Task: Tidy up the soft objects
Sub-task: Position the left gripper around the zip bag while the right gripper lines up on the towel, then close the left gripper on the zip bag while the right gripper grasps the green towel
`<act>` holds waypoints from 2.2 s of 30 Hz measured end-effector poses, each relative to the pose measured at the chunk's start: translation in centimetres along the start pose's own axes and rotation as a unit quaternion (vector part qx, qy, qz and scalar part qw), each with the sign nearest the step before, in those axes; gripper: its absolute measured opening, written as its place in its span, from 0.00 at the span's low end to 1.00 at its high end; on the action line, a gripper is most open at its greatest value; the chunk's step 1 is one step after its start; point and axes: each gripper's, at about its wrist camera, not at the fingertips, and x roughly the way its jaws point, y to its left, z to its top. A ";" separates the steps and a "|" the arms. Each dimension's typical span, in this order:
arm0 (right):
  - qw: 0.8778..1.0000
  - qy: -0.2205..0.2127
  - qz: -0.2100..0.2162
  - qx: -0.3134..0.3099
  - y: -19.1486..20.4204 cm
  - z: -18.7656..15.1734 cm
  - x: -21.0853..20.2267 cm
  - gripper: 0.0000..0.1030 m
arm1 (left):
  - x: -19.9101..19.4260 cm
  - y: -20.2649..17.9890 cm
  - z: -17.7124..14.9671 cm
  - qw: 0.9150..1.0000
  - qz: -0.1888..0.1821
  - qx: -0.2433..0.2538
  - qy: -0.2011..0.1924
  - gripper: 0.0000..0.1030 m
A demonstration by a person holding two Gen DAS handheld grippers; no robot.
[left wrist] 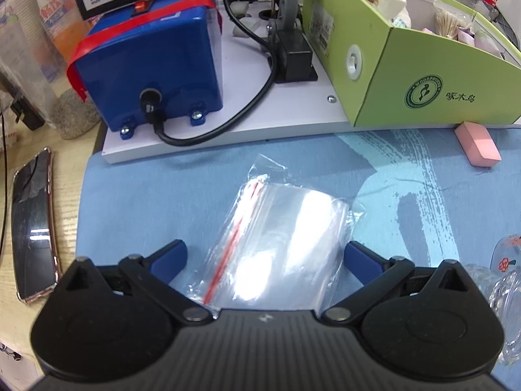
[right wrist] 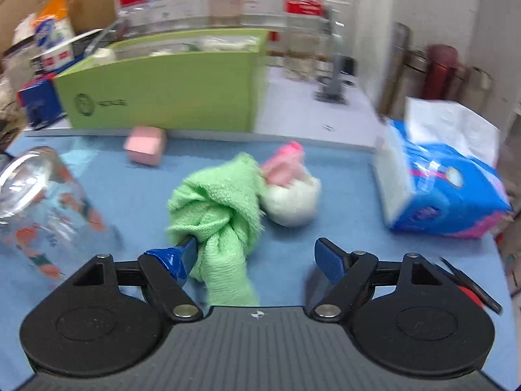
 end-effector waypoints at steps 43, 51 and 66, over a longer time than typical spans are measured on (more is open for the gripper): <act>0.997 -0.072 0.005 0.016 2.7 -0.8 3.1 0.74 | -0.8 0.7 -1.2 0.985 -0.072 0.151 -0.037 0.99; 0.997 -0.080 0.004 0.016 2.7 -1.0 3.1 0.74 | -0.9 1.4 -1.7 0.980 -0.087 0.168 -0.062 0.99; 0.995 -0.085 0.039 0.026 1.9 -1.4 1.5 0.17 | -2.4 1.5 -1.0 0.995 -0.054 0.067 -0.044 0.40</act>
